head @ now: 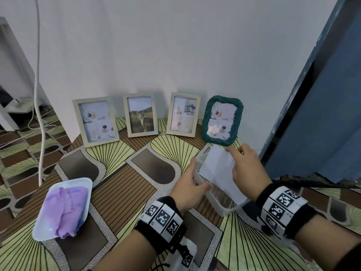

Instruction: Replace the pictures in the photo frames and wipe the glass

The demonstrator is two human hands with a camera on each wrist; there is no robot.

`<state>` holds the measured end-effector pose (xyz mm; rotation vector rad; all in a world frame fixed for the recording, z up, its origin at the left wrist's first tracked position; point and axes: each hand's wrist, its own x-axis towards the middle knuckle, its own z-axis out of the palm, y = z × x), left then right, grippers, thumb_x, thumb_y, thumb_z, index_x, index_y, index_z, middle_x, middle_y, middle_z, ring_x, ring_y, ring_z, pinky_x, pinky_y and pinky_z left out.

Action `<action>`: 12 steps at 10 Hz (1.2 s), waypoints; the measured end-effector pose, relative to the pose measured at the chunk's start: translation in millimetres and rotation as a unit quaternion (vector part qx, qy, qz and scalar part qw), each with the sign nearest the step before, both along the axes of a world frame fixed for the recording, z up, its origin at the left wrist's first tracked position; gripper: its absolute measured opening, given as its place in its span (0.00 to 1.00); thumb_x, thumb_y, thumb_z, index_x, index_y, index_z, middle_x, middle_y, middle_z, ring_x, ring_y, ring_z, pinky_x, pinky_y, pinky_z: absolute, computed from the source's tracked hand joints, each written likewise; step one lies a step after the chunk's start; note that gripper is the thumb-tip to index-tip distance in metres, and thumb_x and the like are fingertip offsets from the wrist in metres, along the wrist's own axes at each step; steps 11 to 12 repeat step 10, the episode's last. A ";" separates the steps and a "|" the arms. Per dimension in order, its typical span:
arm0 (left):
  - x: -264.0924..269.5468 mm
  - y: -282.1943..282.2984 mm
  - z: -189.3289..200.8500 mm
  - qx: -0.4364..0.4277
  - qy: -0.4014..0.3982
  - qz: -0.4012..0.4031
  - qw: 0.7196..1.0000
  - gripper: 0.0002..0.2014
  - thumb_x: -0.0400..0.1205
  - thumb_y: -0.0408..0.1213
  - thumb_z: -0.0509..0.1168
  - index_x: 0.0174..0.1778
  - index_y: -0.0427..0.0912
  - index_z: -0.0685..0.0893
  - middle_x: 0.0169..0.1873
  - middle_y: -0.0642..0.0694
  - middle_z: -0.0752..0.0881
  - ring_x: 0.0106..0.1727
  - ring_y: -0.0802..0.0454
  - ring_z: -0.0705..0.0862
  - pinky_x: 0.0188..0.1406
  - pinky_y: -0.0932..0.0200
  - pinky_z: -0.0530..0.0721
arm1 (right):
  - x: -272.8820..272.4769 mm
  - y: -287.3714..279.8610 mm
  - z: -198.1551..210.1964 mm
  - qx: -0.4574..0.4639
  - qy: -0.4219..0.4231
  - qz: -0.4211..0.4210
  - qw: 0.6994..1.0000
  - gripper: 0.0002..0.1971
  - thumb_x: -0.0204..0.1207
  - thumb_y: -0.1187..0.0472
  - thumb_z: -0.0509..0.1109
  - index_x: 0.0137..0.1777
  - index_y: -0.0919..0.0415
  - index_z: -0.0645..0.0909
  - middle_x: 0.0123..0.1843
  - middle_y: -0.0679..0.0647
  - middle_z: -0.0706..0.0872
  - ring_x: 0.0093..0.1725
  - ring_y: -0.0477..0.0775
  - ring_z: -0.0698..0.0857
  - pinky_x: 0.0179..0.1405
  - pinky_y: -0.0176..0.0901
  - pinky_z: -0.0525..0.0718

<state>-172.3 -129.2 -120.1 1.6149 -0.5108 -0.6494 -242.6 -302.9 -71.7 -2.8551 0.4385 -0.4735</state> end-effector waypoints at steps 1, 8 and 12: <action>-1.0 3.6 1.9 0.002 -0.002 0.000 1.000 0.48 0.80 0.30 0.71 0.87 0.52 0.45 0.58 0.74 0.77 0.50 0.87 0.78 0.50 0.75 0.79 | 1.8 2.1 -3.4 0.033 0.009 0.000 0.999 0.25 0.74 0.77 0.60 0.70 0.58 0.75 0.59 0.55 0.69 0.51 0.56 0.73 0.53 0.48 0.80; -6.2 24.5 30.8 0.012 0.023 0.033 0.999 0.38 0.84 0.36 0.67 0.86 0.51 0.54 0.79 0.56 0.71 0.78 0.48 0.73 0.76 0.43 0.70 | -3.6 5.5 5.5 0.102 0.085 0.058 0.989 0.27 0.82 0.57 0.63 0.81 0.56 0.65 0.71 0.51 0.77 0.67 0.53 0.77 0.69 0.53 0.77; -6.2 66.3 48.0 0.028 -0.071 0.057 0.995 0.26 0.84 0.50 0.65 0.80 0.62 0.69 0.77 0.54 0.74 0.70 0.66 0.76 0.63 0.70 0.76 | -21.8 32.5 12.4 0.088 -0.133 0.078 0.984 0.15 0.82 0.58 0.67 0.67 0.53 0.82 0.63 0.44 0.84 0.62 0.43 0.80 0.65 0.38 0.77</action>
